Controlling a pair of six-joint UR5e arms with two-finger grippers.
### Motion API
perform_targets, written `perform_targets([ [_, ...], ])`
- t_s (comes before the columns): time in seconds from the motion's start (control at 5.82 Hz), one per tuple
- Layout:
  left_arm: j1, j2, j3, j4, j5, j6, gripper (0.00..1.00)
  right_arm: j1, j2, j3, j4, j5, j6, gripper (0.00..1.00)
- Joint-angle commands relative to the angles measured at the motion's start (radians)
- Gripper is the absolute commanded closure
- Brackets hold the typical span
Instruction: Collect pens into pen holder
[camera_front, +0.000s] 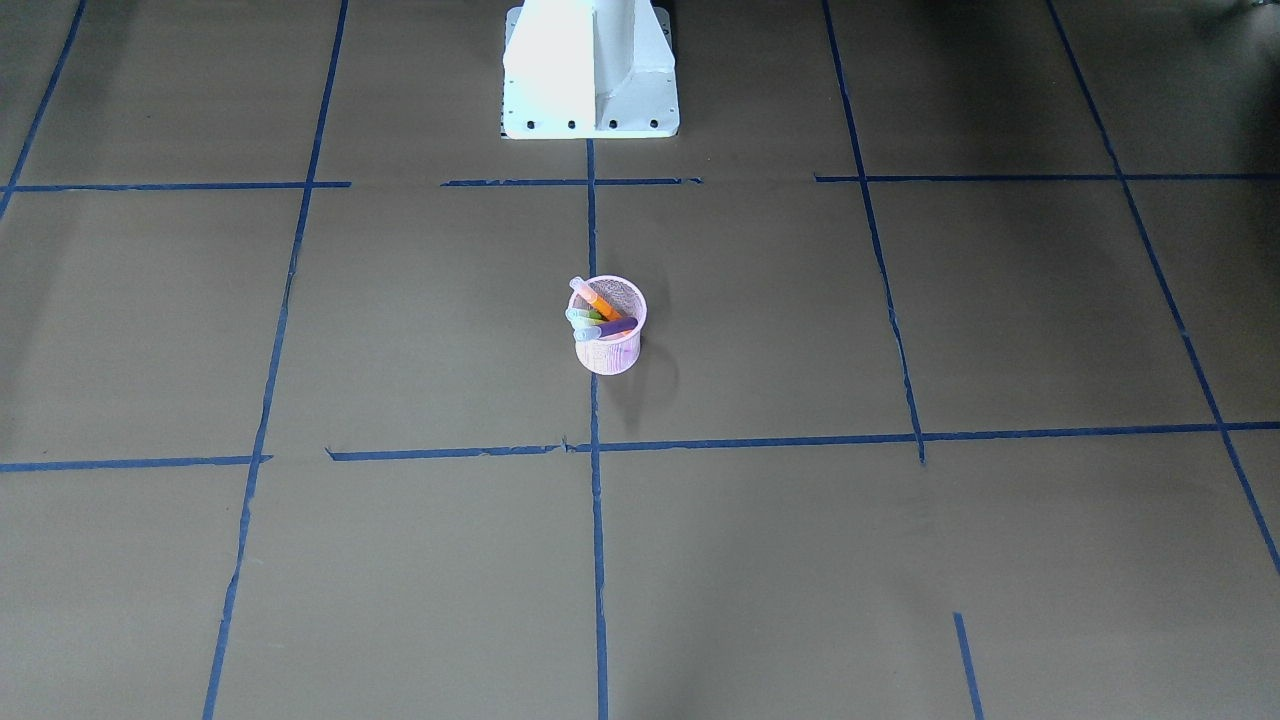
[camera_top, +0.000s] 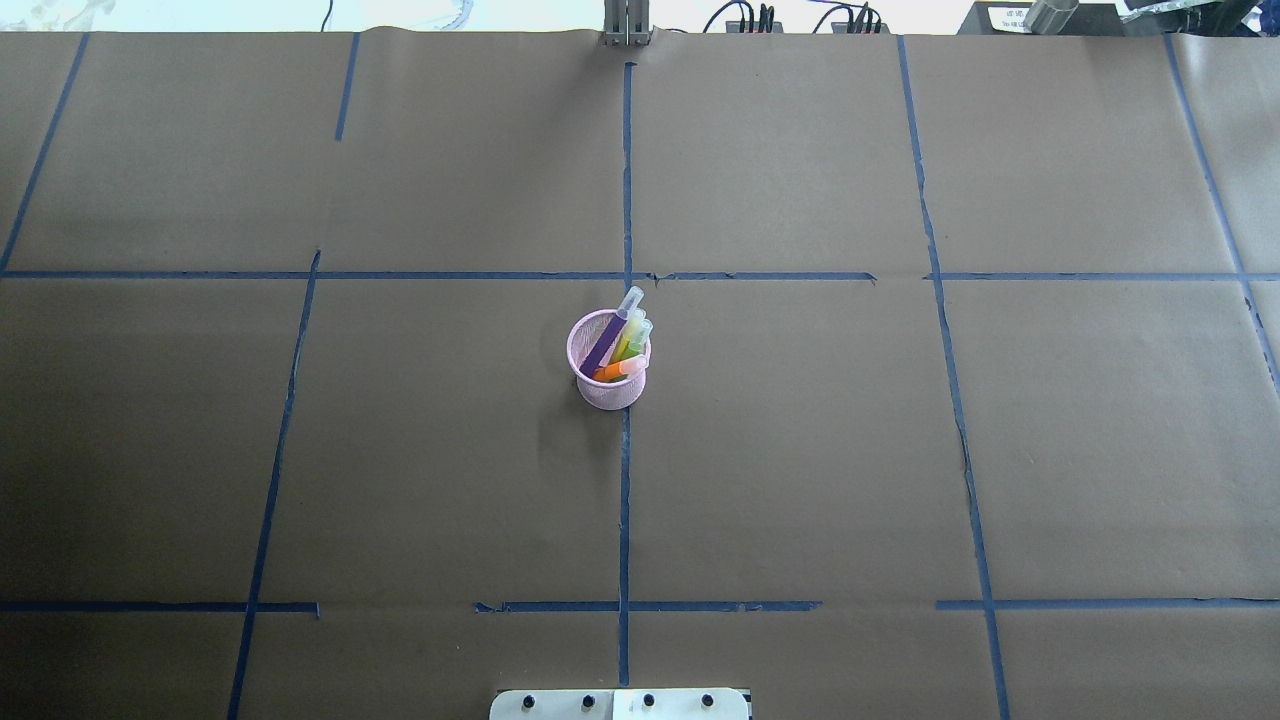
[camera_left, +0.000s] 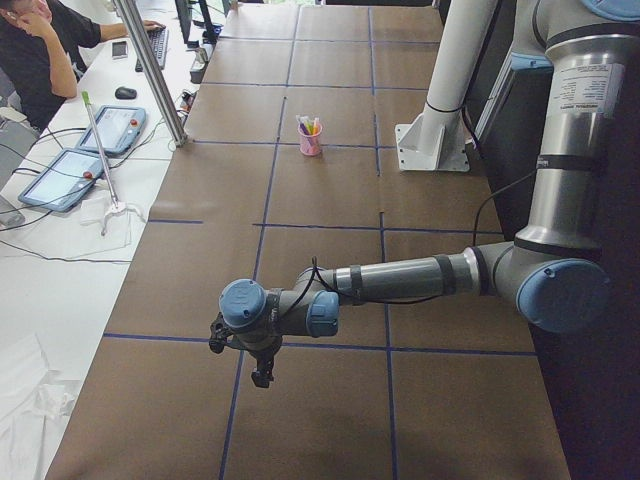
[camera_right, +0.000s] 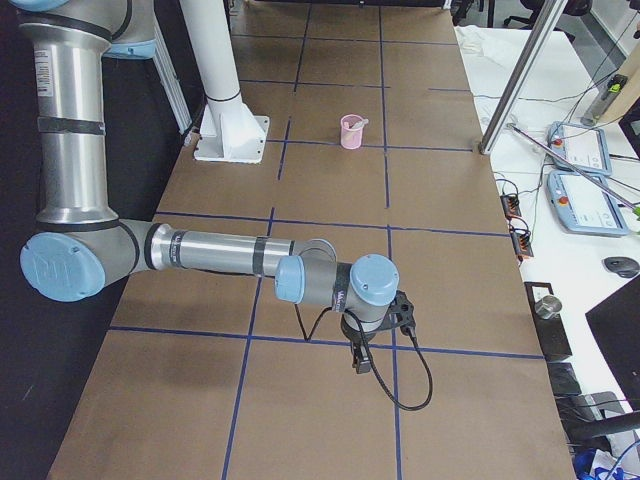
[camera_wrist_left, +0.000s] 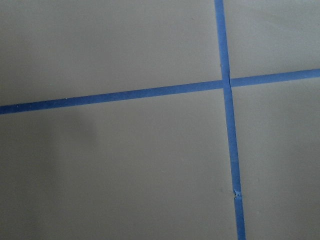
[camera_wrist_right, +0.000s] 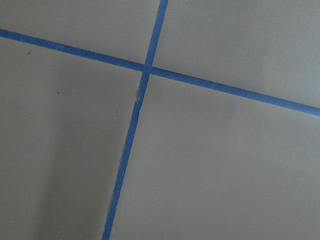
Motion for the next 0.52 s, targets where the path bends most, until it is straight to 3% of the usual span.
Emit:
perform_targets([
  [0.0, -0.002, 0.001, -0.009, 0.024, -0.002, -0.032, 0.00, 0.001, -0.002, 0.008, 0.000, -0.005, 0.004, 0.00],
  [0.34, -0.007, 0.004, -0.127, 0.152, -0.002, -0.031, 0.00, 0.001, 0.005, 0.006, -0.002, -0.010, 0.004, 0.00],
])
